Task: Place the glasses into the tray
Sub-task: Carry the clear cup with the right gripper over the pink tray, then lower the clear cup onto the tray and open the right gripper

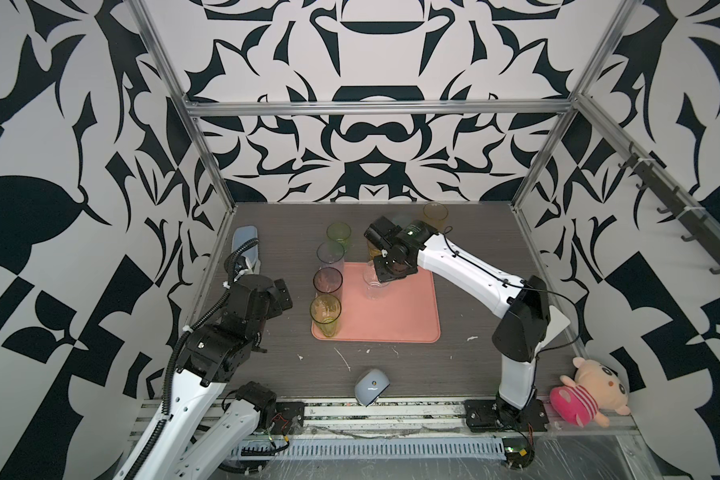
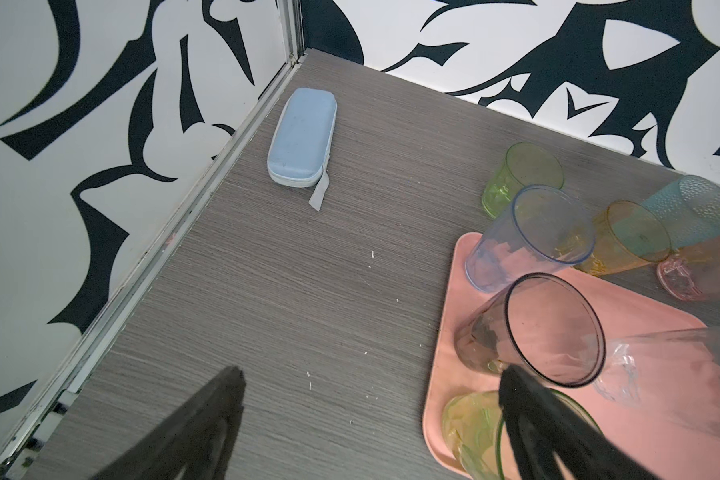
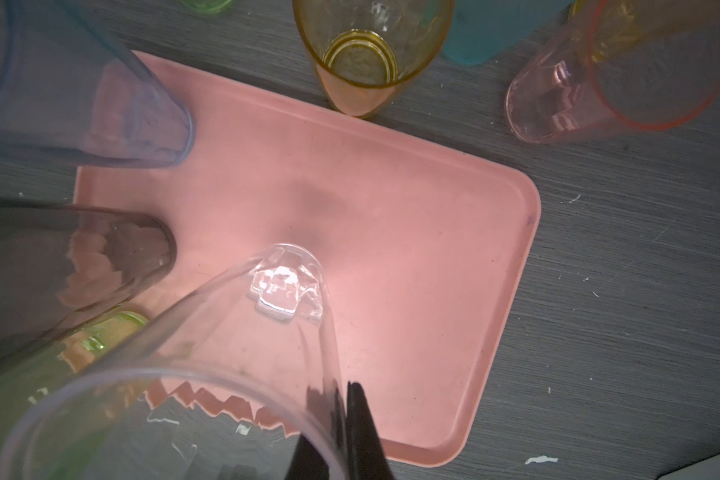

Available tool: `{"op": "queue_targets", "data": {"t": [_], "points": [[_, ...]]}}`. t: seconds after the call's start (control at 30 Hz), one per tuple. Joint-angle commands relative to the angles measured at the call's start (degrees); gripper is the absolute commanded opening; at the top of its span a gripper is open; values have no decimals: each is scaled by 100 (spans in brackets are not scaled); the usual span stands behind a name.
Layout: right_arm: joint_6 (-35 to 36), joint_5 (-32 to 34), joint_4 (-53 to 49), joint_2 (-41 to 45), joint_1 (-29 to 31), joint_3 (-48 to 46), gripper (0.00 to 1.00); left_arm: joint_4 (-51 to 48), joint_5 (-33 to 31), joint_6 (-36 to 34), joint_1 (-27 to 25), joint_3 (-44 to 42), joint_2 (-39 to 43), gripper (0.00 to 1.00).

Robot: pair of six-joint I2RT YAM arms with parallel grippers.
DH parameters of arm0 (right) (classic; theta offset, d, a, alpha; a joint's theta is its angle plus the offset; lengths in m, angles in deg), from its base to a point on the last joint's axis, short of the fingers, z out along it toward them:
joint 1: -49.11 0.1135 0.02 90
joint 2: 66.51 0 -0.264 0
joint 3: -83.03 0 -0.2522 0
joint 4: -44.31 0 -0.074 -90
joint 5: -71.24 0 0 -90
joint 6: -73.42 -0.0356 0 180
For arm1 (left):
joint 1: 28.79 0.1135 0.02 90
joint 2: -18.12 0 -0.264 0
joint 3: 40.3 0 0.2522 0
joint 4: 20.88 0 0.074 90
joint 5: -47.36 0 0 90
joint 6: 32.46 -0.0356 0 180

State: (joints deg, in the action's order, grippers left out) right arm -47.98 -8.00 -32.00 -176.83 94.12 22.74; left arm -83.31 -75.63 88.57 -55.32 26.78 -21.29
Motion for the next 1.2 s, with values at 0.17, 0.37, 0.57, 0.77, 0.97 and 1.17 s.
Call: {"op": "queue_targets", "data": {"t": [0.17,0.37,0.57,0.77,0.97,1.17], "points": [[112,-106,134,-102,-277,359,0,-29,21,4,23,-41,36,100],[151,-177,206,-248,-447,382,0,-31,21,2,23,-43,29,99],[186,-239,269,-356,-579,452,0,-36,21,18,22,-41,29,99],[231,-294,269,-514,-655,640,0,-31,5,18,21,-42,39,99],[234,-333,245,-654,-731,785,0,-33,3,18,24,-41,30,100],[248,-330,175,-812,-788,951,0,-23,5,18,22,-34,16,99]]}}
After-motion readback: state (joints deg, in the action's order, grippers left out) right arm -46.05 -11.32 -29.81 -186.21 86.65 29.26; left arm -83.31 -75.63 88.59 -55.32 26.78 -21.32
